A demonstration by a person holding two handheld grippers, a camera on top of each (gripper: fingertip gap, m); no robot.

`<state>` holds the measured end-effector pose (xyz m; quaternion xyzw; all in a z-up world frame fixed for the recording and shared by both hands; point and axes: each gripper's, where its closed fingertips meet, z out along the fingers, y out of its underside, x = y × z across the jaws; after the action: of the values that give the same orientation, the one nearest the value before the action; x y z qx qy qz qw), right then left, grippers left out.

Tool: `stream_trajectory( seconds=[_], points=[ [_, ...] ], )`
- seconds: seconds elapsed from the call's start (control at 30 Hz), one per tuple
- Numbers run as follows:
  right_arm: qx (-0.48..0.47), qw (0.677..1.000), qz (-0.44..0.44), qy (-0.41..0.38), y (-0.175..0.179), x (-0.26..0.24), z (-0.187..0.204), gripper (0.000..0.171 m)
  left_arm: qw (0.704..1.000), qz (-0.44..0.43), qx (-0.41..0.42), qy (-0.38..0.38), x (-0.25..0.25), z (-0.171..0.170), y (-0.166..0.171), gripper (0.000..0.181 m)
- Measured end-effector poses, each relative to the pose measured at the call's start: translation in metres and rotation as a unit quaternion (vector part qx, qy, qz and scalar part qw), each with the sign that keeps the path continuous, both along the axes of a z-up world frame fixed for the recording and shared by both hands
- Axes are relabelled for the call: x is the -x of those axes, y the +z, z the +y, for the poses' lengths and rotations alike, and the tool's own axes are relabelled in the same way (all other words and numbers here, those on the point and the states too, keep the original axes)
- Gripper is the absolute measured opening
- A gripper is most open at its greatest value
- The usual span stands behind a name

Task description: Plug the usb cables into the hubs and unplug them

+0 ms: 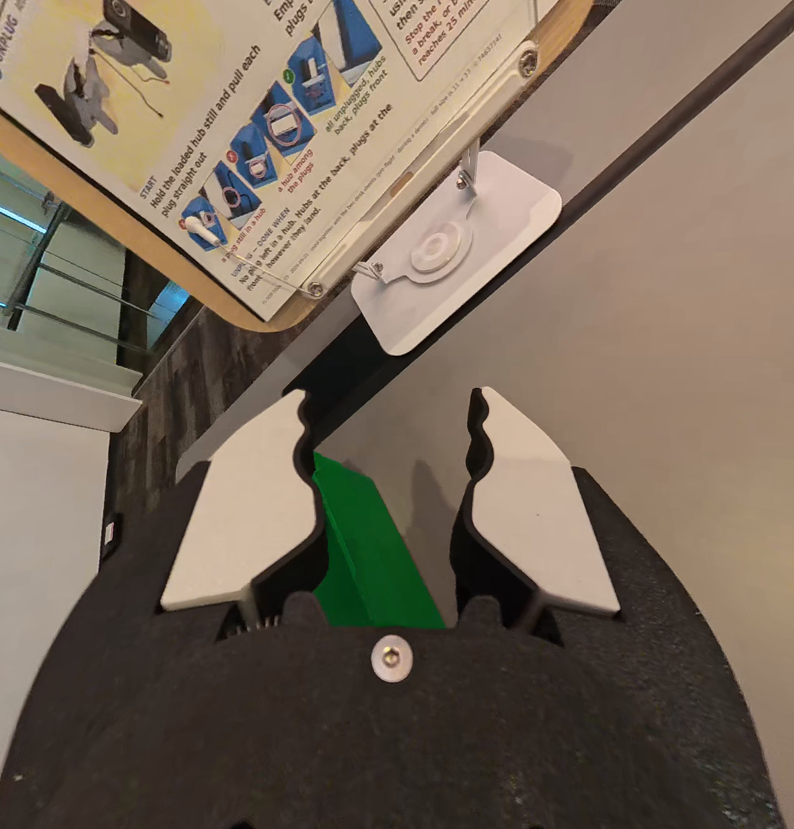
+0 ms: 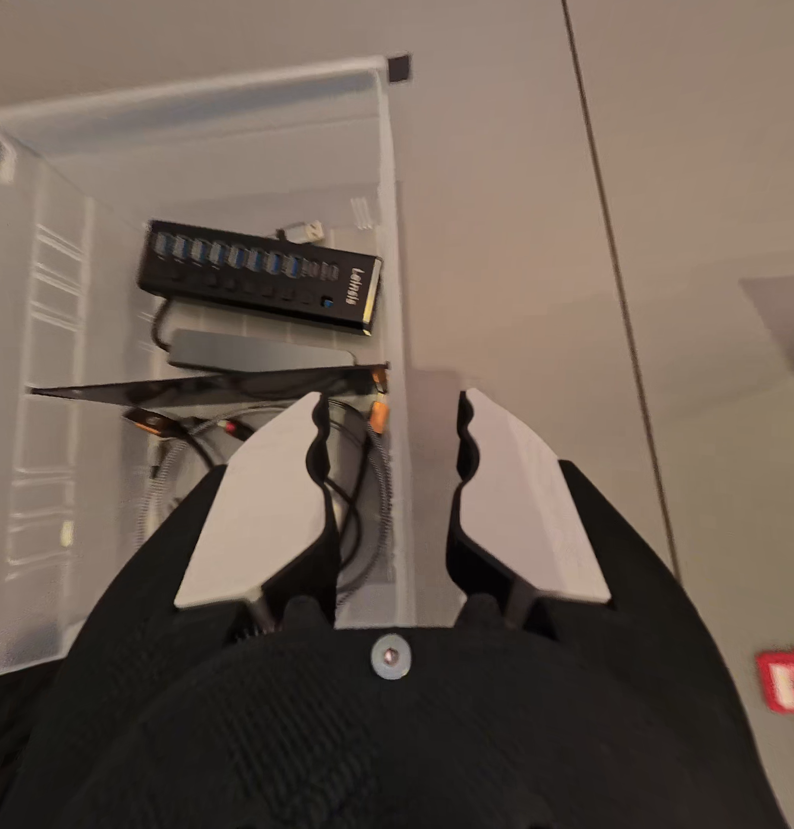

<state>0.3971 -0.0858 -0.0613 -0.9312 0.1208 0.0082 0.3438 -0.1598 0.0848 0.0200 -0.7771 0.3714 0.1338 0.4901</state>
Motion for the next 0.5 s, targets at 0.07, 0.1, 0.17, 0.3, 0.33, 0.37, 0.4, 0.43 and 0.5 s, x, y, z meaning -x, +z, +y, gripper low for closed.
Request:
stream_trajectory(
  seconds=[0.07, 0.1, 0.17, 0.3, 0.33, 0.37, 0.4, 0.43, 0.5],
  points=[
    [0.012, 0.999, -0.032, -0.012, -0.003, -0.008, -0.004, 0.059, 1.0, -0.008, -0.007, 0.002, 0.004, 0.0, 0.005, 0.067],
    [0.01, 0.999, -0.029, -0.01, -0.004, -0.006, -0.004, 0.059, 1.0, -0.012, -0.011, 0.003, 0.005, 0.0, 0.007, 0.068],
    [0.03, 0.999, -0.004, -0.014, -0.012, -0.003, -0.007, 0.051, 1.0, -0.014, -0.017, 0.006, 0.009, 0.002, 0.01, 0.07],
    [0.112, 0.992, 0.049, 0.013, -0.041, 0.015, -0.018, 0.022, 0.999, -0.032, 0.006, 0.002, 0.015, 0.0, 0.008, 0.072],
    [0.124, 0.99, 0.07, 0.026, -0.045, 0.021, -0.016, 0.015, 0.999, -0.038, 0.027, 0.006, 0.024, -0.003, 0.007, 0.071],
    [0.136, 0.988, 0.064, 0.022, -0.048, 0.017, -0.014, 0.012, 0.998, -0.046, 0.047, 0.025, 0.042, -0.007, 0.008, 0.071],
    [0.148, 0.987, 0.062, 0.017, -0.051, 0.015, -0.016, 0.008, 0.995, -0.059, 0.063, 0.057, 0.069, -0.011, 0.012, 0.073],
    [0.152, 0.986, 0.063, 0.015, -0.052, 0.014, -0.015, 0.007, 0.989, -0.082, 0.079, 0.095, 0.101, -0.017, 0.015, 0.075],
    [0.155, 0.986, 0.061, 0.016, -0.053, 0.014, -0.015, 0.007, 0.965, -0.156, 0.119, 0.175, 0.172, -0.037, 0.014, 0.072]
  ],
)
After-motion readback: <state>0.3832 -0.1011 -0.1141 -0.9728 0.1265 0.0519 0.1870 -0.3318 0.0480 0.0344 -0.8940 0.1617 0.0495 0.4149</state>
